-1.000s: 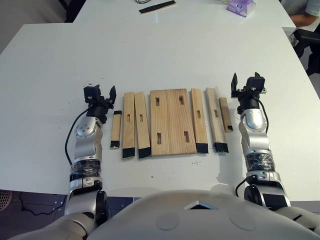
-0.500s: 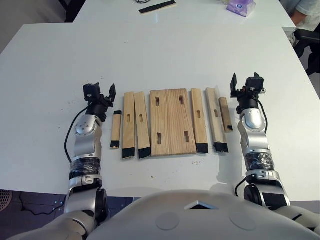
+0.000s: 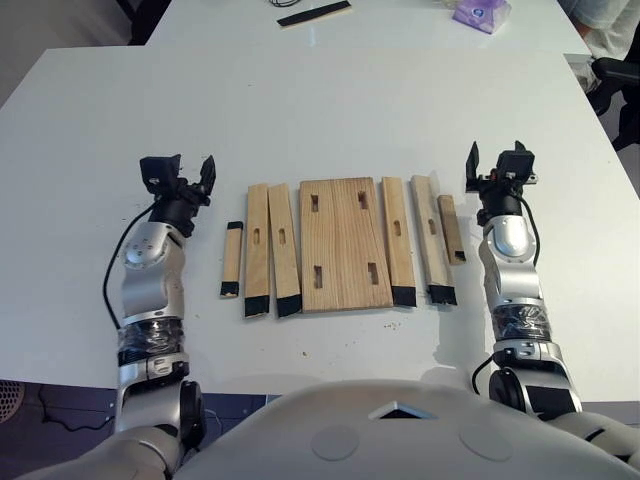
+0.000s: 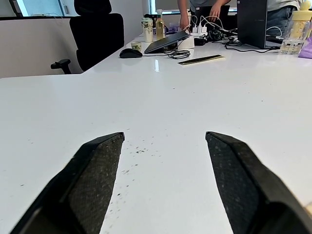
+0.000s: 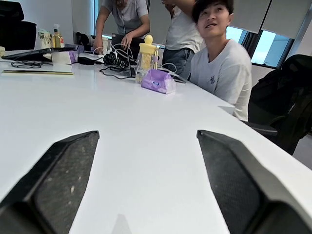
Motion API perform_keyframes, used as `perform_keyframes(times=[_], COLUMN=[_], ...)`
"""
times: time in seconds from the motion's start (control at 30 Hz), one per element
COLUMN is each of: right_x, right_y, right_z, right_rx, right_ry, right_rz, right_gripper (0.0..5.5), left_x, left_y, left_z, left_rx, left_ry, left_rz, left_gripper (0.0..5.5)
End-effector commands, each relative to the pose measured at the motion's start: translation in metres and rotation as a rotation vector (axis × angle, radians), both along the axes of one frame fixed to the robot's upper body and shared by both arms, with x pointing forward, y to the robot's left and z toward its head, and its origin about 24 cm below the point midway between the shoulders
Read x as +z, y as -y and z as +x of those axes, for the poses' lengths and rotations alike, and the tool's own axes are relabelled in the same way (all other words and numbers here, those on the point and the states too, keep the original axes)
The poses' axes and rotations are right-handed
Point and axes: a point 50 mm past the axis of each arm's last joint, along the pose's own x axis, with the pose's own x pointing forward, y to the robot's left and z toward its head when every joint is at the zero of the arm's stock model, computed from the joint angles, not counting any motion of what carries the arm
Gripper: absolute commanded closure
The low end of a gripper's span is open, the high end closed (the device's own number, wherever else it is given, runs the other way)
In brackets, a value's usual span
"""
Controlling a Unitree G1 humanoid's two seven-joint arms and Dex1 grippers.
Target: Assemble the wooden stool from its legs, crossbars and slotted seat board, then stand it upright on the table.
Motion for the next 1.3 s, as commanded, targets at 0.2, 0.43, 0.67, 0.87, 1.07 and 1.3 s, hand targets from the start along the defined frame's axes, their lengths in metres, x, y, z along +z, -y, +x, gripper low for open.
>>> perform_keyframes(times=[0.2, 0.43, 0.67, 0.87, 1.07, 1.3], right_x=[0.001, -0.008, -0.001, -0.006, -0.005, -0.009], right_y=[0.006, 0.010, 0.018, 0.014, 0.016, 0.014], right_z=[-0.007, -0.030, -0.038, -0.047, -0.046, -0.047], right_rx=[-0.045, -0.049, -0.085, -0.089, -0.097, -0.101], right_ry=[0.005, -0.058, -0.057, -0.082, -0.082, -0.091], right_rz=[0.004, -0.009, -0.013, -0.006, -0.007, -0.003], right_gripper=[1.79, 1.79, 1.79, 1.79, 1.79, 1.79], left_x=[0.016, 0.009, 0.005, -0.005, -0.001, -0.009], left_y=[0.013, 0.026, 0.030, 0.027, 0.032, 0.038], left_z=[-0.028, -0.064, -0.104, -0.123, -0.122, -0.127], left_rx=[-0.095, -0.100, -0.112, -0.146, -0.201, -0.269], left_ry=[-0.110, -0.210, -0.383, -0.499, -0.501, -0.568], left_rz=[0.010, -0.014, -0.007, 0.013, 0.006, 0.037], left_gripper=[2.39, 2.39, 2.39, 2.39, 2.39, 2.39])
